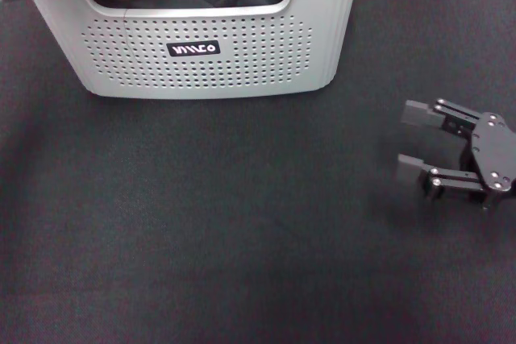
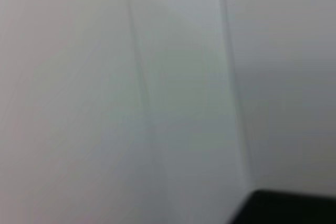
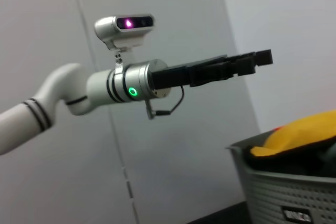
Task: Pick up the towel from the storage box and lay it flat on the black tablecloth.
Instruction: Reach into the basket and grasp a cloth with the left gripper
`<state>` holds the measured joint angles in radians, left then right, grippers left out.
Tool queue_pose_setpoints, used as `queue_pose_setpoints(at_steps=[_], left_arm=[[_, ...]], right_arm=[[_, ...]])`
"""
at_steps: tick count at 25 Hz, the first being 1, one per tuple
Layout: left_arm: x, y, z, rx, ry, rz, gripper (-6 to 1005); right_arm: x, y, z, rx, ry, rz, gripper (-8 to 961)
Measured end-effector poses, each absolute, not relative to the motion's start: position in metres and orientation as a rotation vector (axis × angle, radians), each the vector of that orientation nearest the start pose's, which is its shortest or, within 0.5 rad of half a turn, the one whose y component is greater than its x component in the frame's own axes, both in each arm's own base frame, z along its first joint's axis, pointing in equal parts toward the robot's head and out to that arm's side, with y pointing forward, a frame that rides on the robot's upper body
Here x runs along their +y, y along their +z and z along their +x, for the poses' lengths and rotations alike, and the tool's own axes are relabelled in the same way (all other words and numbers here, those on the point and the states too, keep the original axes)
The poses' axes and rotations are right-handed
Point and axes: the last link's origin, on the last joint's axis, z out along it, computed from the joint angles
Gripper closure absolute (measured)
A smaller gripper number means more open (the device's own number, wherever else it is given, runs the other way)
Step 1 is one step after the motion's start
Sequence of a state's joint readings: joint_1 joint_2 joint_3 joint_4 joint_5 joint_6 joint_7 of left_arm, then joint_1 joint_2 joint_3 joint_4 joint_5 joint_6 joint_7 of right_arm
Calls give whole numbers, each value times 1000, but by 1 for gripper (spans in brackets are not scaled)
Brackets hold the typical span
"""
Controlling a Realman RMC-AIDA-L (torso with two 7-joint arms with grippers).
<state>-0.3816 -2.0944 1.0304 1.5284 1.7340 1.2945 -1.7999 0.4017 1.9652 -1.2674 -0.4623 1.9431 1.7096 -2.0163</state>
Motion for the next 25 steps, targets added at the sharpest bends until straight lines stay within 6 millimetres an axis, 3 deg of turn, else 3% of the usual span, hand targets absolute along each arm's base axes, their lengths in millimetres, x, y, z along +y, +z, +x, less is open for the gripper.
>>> queue_pose_setpoints(at_steps=[7,12,15,25], left_arm=[[376,84,-107,-60,-315,-2250,224],[368,53,-94,41,20,-2147,231],[367,51,-99,77,144,-2093,230],[370,46,-124,18,192,-2120,236]], right_arm=[[273,4,261,466,1259,-2615,82],[271,5,265,477,1255,-2596,82],[271,4,266,480,1251,-2594,82],[274,3,264,470,1240,-2597,82]])
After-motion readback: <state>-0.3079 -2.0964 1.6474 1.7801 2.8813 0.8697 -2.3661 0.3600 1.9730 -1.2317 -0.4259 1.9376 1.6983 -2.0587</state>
